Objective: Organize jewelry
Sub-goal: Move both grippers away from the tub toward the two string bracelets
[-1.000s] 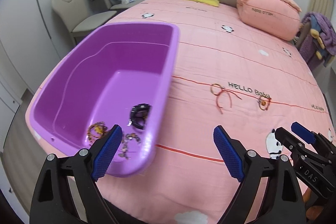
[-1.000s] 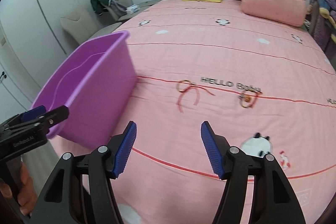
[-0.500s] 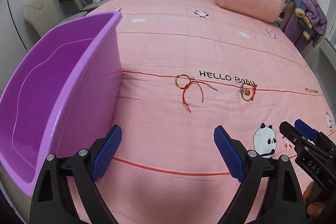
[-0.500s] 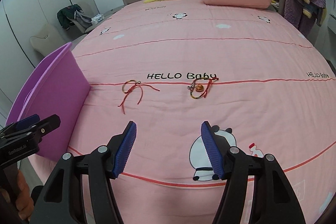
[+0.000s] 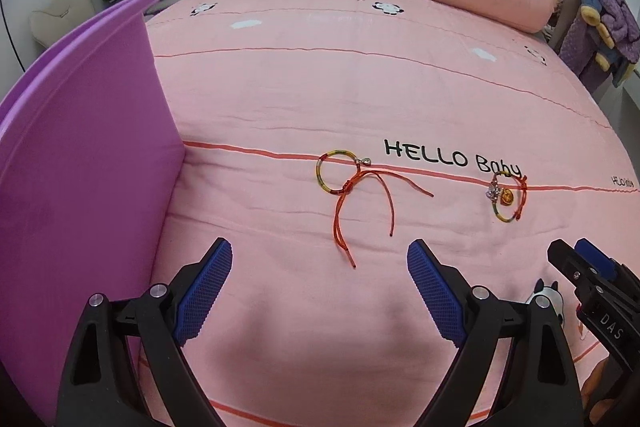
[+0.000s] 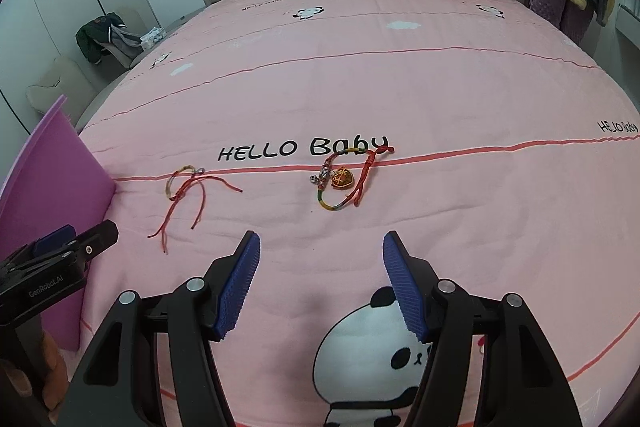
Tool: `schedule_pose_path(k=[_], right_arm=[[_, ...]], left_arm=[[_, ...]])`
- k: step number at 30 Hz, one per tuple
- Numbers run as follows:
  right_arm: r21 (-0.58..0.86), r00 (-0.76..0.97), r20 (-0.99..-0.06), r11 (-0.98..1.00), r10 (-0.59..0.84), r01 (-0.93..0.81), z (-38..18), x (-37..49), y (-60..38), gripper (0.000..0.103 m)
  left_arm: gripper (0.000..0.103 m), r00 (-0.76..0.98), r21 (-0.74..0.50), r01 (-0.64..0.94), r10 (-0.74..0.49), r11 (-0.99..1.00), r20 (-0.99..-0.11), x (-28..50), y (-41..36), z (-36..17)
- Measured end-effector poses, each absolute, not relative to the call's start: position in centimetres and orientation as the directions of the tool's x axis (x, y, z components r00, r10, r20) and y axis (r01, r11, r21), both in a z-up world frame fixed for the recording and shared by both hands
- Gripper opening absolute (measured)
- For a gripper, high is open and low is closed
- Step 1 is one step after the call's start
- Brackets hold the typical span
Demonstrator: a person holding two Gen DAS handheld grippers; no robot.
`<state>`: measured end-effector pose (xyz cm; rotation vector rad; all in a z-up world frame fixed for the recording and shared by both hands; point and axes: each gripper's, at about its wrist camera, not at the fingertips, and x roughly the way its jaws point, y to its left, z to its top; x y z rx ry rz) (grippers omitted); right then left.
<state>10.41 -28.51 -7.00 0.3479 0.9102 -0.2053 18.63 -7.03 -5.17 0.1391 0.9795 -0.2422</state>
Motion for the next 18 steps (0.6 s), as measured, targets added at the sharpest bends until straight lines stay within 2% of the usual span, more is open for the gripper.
schedule_pose_path(k=[18], right_arm=[[0.206,0.550,-0.834,0.902,-0.040,0.379,-11.9,16.3,-31.3,0.061]], left_arm=[[0.088,0.505,0.029,0.225,-0.091,0.974,-0.858,25.5,-9.2,-10.3]])
